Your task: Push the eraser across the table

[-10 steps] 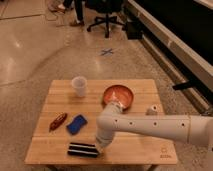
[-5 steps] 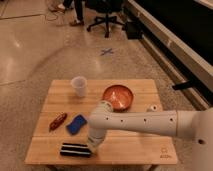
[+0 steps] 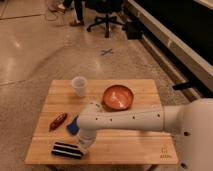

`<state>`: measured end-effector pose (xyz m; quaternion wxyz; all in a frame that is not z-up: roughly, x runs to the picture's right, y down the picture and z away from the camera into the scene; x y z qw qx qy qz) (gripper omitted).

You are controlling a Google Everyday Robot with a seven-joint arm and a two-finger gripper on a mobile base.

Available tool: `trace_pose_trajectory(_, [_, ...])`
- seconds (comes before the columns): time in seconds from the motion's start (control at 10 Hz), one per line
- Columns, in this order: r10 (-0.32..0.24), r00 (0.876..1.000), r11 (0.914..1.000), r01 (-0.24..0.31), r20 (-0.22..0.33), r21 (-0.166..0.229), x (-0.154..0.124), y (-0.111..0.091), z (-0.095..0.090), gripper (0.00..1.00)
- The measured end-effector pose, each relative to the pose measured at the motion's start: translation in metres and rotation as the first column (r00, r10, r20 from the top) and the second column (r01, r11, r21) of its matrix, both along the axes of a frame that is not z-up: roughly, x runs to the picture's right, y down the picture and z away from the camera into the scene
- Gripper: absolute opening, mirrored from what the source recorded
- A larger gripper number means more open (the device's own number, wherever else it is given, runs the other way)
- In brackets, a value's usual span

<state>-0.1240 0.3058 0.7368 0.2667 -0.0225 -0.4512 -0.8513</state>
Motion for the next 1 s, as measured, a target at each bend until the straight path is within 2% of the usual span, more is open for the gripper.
trace_pose_trajectory(0.4, [-0.043, 0.998, 0.9990, 0.043, 0.053, 0.009, -0.032, 0.001, -0.002, 0.00])
trace_pose_trajectory(1.0, [-0.096, 0.987, 0.9952, 0.093, 0.130, 0.032, -0.075, 0.000, -0.006, 0.00])
